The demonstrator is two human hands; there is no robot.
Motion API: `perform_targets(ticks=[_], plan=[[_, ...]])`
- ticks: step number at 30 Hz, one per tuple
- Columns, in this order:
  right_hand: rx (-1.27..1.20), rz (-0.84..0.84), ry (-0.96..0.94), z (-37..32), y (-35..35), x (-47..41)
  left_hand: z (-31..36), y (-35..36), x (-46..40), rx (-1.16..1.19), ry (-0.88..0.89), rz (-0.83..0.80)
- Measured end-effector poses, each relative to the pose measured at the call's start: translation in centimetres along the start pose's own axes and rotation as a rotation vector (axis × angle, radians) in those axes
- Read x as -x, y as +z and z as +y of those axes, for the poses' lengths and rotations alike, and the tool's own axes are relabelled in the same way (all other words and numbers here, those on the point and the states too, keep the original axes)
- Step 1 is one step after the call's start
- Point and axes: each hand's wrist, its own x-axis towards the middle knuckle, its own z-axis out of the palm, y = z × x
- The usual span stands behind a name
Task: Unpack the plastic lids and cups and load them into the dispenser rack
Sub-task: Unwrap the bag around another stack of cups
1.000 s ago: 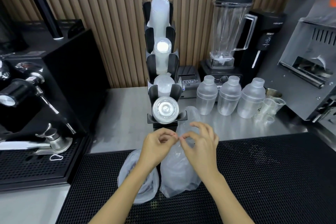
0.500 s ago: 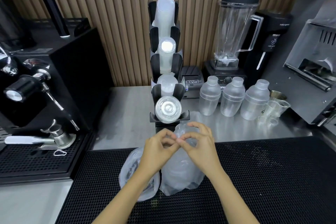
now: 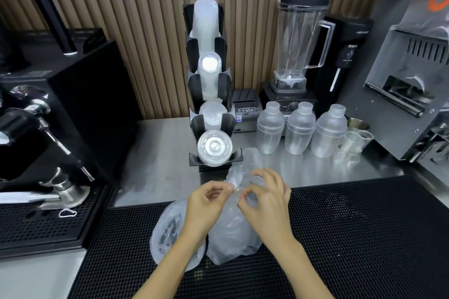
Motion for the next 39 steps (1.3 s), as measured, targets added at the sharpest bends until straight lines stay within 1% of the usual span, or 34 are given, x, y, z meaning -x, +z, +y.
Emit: perform_targets(ticks=[2,4,5,7,10,12,14,15,16,18,19,20,21,22,24,25,26,28,30,32,34,36,38,39], plan=[[0.009,0.022,-0.001,0.3,-0.4,-0.3,-1.0,-0.1,0.0,-0.209,0.075,-0.024],[0.048,0.034,0.001,0.9,-0.9,-0.6,-2.2,0.2,0.6,-0.484,0.145,-0.141],[0.069,0.039,0.008,1.3,-1.1,-0.7,-2.7,0.4,0.9,-0.537,0.136,-0.184],[0.121,0.048,0.014,2.1,-1.3,-0.9,-3.3,0.6,1.5,-0.458,0.085,-0.193],[0.238,0.086,0.007,3.5,-1.7,-1.1,-4.1,0.2,1.6,-0.375,0.110,-0.174],[0.288,0.084,0.093,5.0,-1.8,-0.9,-4.3,0.0,1.7,-0.334,0.086,-0.189],[0.315,-0.020,0.252,6.4,-1.8,-0.2,-4.4,-0.1,1.8,-0.294,0.046,-0.201],[0.349,-0.136,0.332,7.0,-1.5,0.3,-4.2,-0.1,1.8,-0.310,0.042,-0.204],[0.393,-0.270,0.392,7.5,-1.1,0.9,-4.1,-0.1,1.6,-0.357,0.040,-0.213],[0.425,-0.519,0.467,8.1,-0.3,1.7,-3.2,0.1,0.8,-0.585,0.105,-0.228],[0.393,-0.582,0.494,8.0,-0.2,1.6,-2.3,0.3,0.4,-0.715,0.160,-0.246],[0.327,-0.581,0.511,7.9,-0.1,1.1,-1.1,0.7,-0.2,-0.797,0.208,-0.261],[0.239,-0.527,0.532,7.7,-0.3,0.3,0.0,1.1,-0.7,-0.798,0.216,-0.292],[0.114,-0.446,0.557,7.4,-0.6,-0.8,1.1,1.6,-1.1,-0.719,0.191,-0.336],[-0.237,-0.289,0.588,6.9,-1.7,-3.3,3.0,2.4,-1.5,-0.461,0.097,-0.415],[-0.402,-0.250,0.568,6.6,-2.4,-4.6,3.5,2.6,-1.5,-0.371,0.096,-0.416],[-0.521,-0.222,0.511,6.4,-3.3,-5.7,3.9,2.7,-1.4,-0.330,0.127,-0.395],[-0.663,-0.212,0.370,6.1,-5.0,-7.6,4.3,2.5,-1.2,-0.296,0.232,-0.358],[-0.741,-0.269,0.255,5.6,-6.5,-9.4,5.2,2.0,-1.0,-0.312,0.342,-0.367],[-0.767,-0.338,0.167,4.7,-7.6,-10.9,6.0,1.3,-1.1,-0.371,0.444,-0.399],[-0.793,-0.363,0.080,3.7,-8.1,-12.0,7.1,0.8,-1.2,-0.433,0.510,-0.419],[-0.794,-0.302,-0.015,2.3,-8.5,-12.4,8.6,0.2,-1.6,-0.420,0.612,-0.340],[-0.786,-0.248,-0.077,0.6,-8.9,-12.1,10.9,-0.7,-2.4,-0.371,0.760,-0.186],[-0.746,-0.212,-0.144,-0.1,-9.1,-11.9,12.3,-1.3,-3.0,-0.435,0.865,-0.098]])
